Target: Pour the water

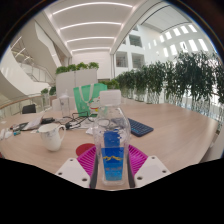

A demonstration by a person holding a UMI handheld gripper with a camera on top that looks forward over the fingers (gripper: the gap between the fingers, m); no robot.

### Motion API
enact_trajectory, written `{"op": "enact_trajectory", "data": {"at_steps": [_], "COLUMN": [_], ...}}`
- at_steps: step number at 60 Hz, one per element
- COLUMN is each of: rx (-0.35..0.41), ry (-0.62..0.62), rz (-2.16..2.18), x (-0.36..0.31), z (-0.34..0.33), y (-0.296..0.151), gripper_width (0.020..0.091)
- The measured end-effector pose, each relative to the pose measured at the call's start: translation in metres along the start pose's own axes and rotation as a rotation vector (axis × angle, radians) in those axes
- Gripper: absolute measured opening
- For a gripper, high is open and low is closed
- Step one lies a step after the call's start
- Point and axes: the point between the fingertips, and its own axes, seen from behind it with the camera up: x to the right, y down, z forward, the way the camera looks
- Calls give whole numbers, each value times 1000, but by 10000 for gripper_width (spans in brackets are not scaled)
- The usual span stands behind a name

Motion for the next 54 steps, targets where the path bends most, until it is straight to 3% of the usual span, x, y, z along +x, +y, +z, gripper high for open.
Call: {"op": "enact_trajectory", "data": {"at_steps": [13, 18, 33, 38, 54], "rx": [-133, -135, -127, -109, -200], "ry": [-3, 41, 196, 232, 233], "rz": [49, -63, -974, -1330, -2173], "x": [0, 6, -18, -53, -107], "z": [12, 12, 47, 81, 109], "y": [5, -19, -125, -124, -152], "gripper_width": [359, 359, 358, 356, 356]}}
